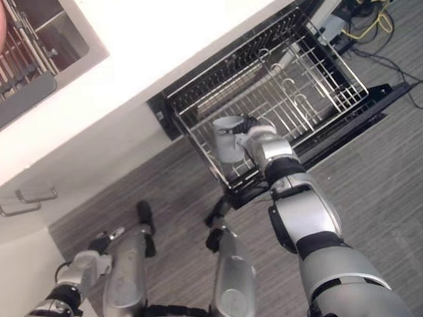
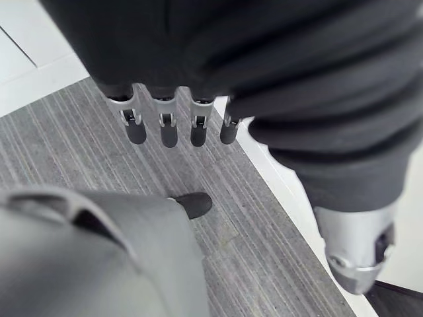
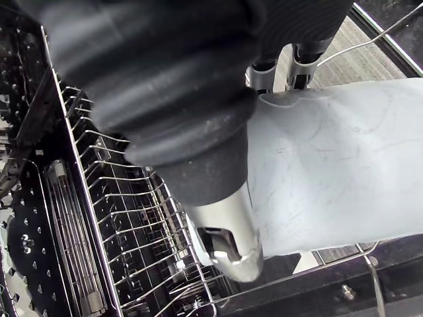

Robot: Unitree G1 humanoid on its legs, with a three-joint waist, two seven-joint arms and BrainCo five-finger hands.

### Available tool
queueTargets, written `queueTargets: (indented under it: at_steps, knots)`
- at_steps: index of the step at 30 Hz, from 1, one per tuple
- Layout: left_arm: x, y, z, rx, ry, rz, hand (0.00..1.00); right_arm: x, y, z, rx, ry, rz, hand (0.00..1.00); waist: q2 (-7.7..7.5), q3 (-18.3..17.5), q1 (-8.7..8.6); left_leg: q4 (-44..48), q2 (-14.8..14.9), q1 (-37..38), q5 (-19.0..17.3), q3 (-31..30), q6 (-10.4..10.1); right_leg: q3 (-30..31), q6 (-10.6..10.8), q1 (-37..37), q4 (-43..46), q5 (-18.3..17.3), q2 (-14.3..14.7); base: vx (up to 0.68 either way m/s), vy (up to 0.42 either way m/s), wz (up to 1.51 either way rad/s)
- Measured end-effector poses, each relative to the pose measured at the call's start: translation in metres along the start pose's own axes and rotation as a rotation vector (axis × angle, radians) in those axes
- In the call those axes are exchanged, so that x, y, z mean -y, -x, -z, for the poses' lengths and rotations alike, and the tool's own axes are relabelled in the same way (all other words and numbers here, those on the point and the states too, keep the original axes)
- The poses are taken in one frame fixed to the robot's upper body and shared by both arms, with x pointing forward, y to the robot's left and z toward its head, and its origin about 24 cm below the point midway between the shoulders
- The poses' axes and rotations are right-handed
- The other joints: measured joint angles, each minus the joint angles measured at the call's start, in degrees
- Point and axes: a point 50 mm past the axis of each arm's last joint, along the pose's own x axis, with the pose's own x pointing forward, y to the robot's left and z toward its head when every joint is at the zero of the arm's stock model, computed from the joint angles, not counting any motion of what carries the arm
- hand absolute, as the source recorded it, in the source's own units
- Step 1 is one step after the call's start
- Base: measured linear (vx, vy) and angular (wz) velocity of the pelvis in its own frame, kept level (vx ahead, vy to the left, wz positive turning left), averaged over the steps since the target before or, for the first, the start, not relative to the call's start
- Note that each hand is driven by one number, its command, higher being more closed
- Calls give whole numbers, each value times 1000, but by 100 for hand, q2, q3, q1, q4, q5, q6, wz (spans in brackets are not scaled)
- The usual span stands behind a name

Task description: Walk over to the sink, pick up the cup, carry it to the dishwasher, place the cup inside the dishwasher, then close the dishwasher door

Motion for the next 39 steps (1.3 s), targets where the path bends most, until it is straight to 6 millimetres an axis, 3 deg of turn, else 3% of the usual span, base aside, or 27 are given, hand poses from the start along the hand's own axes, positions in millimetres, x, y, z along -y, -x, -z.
queueTargets:
  at_steps: [4,9,10,13,24,31,36,39]
  knots:
    - [23,1,-10,34,-11,55,0,-2,0,-2,-9,60,-45,100,45,24,-47,84,1,-136,0,-72,2,-40,-11,-68,4,14,-11,-1,18,5]
    - [26,1,-10,26,-23,52,0,-4,0,0,-21,152,-61,100,59,30,-65,82,-11,-174,26,-135,27,-128,-13,-68,96,-23,-65,-6,9,10]
    - [26,1,-11,27,-23,53,0,-5,0,0,-21,156,-67,0,59,30,-52,81,-14,-173,27,-141,29,-132,-13,-68,119,-33,-76,-19,0,6]
    - [26,0,-11,21,-24,54,0,-9,0,2,-32,221,-85,0,60,29,-47,66,-30,-173,46,-154,55,-141,-19,-71,155,-42,-101,-14,-1,3]
    - [29,1,-9,7,-46,64,0,-8,-1,22,-79,203,-92,0,75,21,-75,-138,-112,7,218,-160,73,-146,-28,13,230,-50,-173,-7,-1,2]
    - [28,3,3,-21,-70,76,0,-13,2,49,-102,166,-125,0,85,11,-110,-451,-128,545,243,-72,102,-126,22,417,152,-126,-141,-4,-3,-3]
    - [26,5,15,-47,-77,81,0,-17,8,45,107,0,-27,0,98,-7,-248,-642,-97,1020,309,62,53,-80,45,790,-16,-97,-36,31,-5,-11]
    - [25,8,27,-84,-28,98,0,-24,26,49,281,-180,63,0,90,-46,-334,-643,-70,1425,202,205,-5,19,98,1142,-110,-111,29,35,12,-20]
